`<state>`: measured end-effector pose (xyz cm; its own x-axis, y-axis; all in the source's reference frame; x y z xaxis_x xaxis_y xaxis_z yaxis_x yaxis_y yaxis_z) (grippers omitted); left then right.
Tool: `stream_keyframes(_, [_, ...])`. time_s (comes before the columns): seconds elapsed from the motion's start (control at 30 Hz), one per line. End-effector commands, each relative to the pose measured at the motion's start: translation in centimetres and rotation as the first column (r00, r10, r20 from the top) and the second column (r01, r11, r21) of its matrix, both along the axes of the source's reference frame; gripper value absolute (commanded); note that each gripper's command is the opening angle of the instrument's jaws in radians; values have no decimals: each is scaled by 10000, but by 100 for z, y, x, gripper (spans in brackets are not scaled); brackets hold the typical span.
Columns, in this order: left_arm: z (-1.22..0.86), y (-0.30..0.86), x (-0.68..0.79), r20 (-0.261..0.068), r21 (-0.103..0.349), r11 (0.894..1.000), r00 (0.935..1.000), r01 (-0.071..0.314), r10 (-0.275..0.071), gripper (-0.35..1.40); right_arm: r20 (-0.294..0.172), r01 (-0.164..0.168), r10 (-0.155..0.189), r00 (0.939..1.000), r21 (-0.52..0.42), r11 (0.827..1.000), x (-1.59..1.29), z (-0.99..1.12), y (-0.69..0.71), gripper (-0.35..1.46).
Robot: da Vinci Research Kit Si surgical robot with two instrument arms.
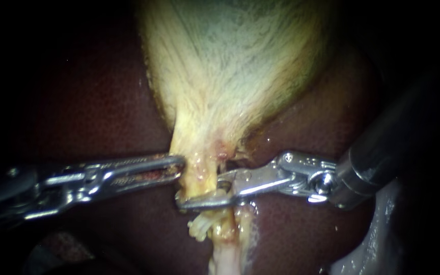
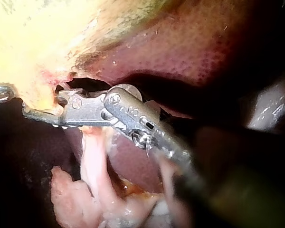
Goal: Going back third clip left tube
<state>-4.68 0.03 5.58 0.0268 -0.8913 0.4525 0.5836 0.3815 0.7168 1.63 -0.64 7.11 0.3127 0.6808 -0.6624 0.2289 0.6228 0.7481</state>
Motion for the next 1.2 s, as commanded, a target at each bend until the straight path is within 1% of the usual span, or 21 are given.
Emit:
stream_keyframes(0.03, [0,0,0,0,1,10000,10000,0,0,-35,1,-2,2,10000,0,10000,0,0,0,-35])
stream_keyframes(0.17, [0,0,1,0,1,10000,10000,-2,2,-35,-1,3,-3,10000,-6,10000,1,0,-2,-35])
stream_keyframes(0.2, [0,0,1,1,1,10000,10000,-2,2,-35,-1,3,-3,10000,-8,10000,0,0,-2,-31])
stream_keyframes(0.23, [0,0,1,1,1,10000,10000,-2,2,-35,1,1,-1,10000,-10,10000,1,0,-2,-11])
stream_keyframes(0.3, [-1,0,1,1,1,10000,10000,-2,2,-35,7,-10,10,10000,-11,10000,2,1,-1,18])
stream_keyframes(0.37, [-1,-1,1,0,1,10000,10000,-2,2,-35,-158,-48,40,9999,-517,9986,3,2,-1,36])
stream_keyframes(0.4, [-1,-1,1,1,1,10000,10000,-2,2,-35,-226,-117,99,9997,-811,9966,4,3,0,44])
stream_keyframes(0.47, [-2,-2,2,0,1,10000,10000,-2,2,-35,-254,-259,231,9994,-1125,9933,3,4,2,49])
stream_keyframes(0.5, [-3,-2,2,1,1,10000,10000,-3,3,-35,-259,-327,297,9992,-1255,9916,1,5,2,51])
stream_keyframes(0.6, [-3,-2,2,2,1,10000,10000,-5,5,-35,-333,-381,333,9989,-1543,9873,-6,7,4,53])
stream_keyframes(0.8, [-3,-2,3,3,1,10000,10000,-7,7,-35,-384,-754,682,9969,-2371,9685,-28,8,11,58])
stream_keyframes(0.87, [-3,-2,3,4,1,10000,10000,-8,8,-35,-407,-800,720,9966,-2521,9644,-36,6,11,59])
stream_keyframes(0.97, [-3,-2,4,5,1,10000,10000,-10,10,-35,-506,-768,654,9966,-2712,9595,-55,0,10,59])
stream_keyframes(1.07, [-3,-2,4,7,1,10000,10000,-13,13,-35,-715,-672,475,9963,-3048,9501,-79,-7,8,59])
stream_keyframes(1.13, [-3,-2,4,7,1,10000,10000,-13,13,-35,-832,-682,427,9956,-3341,9401,-93,-13,10,59])
stream_keyframes(1.2, [-3,-2,4,8,2,10000,10000,-15,15,-35,-924,-744,433,9948,-3664,9275,-107,-20,14,59])
